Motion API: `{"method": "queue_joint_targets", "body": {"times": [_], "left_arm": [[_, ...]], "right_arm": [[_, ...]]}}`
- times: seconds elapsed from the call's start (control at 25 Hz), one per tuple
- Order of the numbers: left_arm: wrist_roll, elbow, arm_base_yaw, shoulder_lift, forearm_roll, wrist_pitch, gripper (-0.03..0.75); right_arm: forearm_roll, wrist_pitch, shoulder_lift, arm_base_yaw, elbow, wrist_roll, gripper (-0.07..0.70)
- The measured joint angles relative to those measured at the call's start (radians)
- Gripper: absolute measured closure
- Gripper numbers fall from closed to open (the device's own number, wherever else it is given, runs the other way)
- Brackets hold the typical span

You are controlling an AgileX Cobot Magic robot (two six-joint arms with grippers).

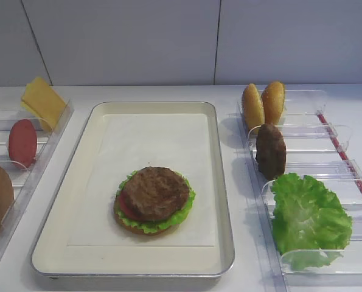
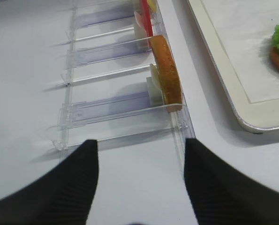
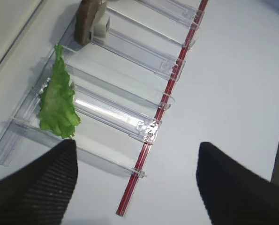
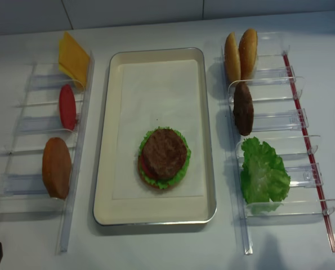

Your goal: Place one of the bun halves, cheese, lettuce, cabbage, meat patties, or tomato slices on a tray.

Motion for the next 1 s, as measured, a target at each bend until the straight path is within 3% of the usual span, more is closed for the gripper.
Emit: {"method": "queue_joint_targets", "body": {"times": [0.2,0.36,1.0], "left_arm": [[0.000,0.000,0.000,0.000,0.000,0.000,0.319],[0.000,0.000,0.000,0.000,0.000,0.000,0.319],[0.000,0.000,0.000,0.000,0.000,0.000,0.319]], "right_arm": [[0.027,-0.077,-0.138,0.000,0.130,0.004,0.096],[0.033,-0.101,-0.223,0.000,0.208,0.012,0.103],[0.056,-0.089,-0.599,0.000,0.362,0.016,0.104]]}}
